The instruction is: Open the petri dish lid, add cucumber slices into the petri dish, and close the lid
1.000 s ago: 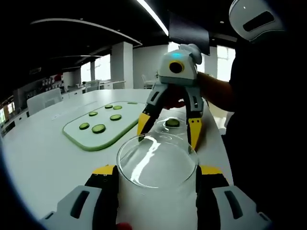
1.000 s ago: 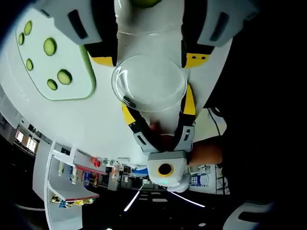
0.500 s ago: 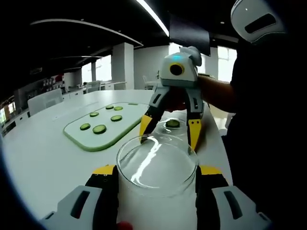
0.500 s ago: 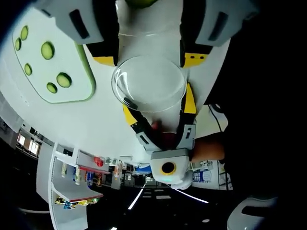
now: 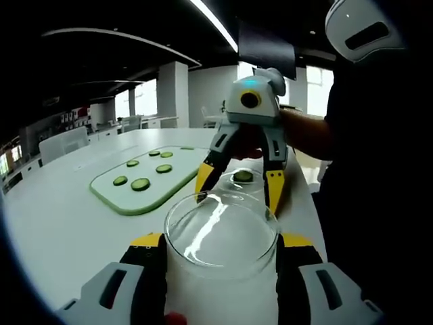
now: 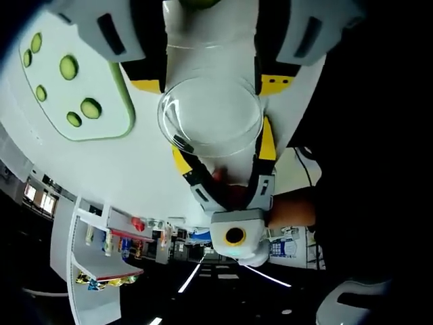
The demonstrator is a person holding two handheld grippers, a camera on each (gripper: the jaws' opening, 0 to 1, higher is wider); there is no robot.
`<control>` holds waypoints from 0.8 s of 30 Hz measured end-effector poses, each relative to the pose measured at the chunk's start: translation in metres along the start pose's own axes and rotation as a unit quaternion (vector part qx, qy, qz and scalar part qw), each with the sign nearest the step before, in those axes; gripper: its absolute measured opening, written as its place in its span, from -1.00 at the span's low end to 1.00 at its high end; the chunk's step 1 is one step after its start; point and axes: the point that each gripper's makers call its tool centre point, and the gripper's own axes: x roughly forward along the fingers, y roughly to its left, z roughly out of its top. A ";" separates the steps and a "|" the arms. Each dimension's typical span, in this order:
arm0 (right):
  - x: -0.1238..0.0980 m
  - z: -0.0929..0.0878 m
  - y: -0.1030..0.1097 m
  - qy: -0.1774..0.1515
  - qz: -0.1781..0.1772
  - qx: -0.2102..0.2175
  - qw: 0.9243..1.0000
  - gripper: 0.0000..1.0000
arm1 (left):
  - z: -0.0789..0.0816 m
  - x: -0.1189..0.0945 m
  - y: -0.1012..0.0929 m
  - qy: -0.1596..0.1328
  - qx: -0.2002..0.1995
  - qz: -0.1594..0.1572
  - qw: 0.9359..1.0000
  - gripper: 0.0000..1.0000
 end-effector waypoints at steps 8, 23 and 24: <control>-0.002 0.004 -0.004 -0.007 -0.007 -0.005 1.000 0.01 | 0.001 -0.004 0.003 -0.003 0.004 0.005 1.000 0.29; -0.023 0.017 -0.008 -0.020 -0.019 -0.007 1.000 0.01 | 0.028 -0.003 -0.001 -0.026 0.015 0.005 1.000 0.30; -0.027 0.017 -0.008 -0.019 -0.022 -0.007 1.000 0.01 | 0.031 -0.001 -0.002 -0.027 0.018 0.003 0.999 0.30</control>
